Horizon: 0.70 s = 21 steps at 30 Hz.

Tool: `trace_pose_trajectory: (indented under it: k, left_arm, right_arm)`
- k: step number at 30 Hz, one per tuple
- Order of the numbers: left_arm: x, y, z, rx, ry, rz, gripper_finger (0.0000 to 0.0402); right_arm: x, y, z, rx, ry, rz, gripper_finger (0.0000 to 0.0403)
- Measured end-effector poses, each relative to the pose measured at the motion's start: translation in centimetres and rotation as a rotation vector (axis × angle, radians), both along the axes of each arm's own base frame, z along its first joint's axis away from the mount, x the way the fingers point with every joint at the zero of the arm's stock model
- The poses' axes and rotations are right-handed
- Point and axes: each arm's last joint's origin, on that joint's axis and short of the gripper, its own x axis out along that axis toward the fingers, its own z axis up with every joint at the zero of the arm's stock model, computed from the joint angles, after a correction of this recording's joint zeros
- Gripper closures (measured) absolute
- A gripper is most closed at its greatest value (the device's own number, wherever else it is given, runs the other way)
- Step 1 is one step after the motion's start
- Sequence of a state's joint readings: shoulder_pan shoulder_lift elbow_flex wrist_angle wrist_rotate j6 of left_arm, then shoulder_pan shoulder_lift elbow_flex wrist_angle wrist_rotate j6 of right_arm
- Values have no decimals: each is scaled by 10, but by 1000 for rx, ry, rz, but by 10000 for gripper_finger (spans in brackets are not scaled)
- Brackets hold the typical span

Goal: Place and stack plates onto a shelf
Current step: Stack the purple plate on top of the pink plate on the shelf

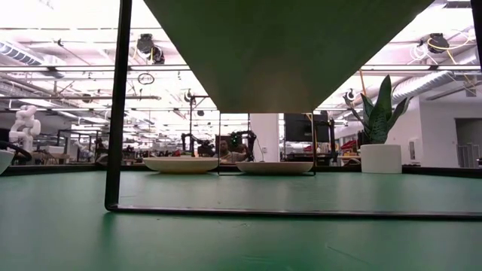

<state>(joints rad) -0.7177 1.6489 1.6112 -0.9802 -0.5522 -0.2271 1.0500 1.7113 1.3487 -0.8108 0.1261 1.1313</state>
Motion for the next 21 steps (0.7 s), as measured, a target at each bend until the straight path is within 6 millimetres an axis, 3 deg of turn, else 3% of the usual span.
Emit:
trace_pose_trajectory:
  k: [12,21]
  left_arm:
    - [0,0,0,-7,-1,8,220]
    - [0,0,0,-8,-1,8,220]
  right_arm:
    - [-2,14,-27,-56,38,98,241]
    - [-3,17,-48,-85,98,110,260]
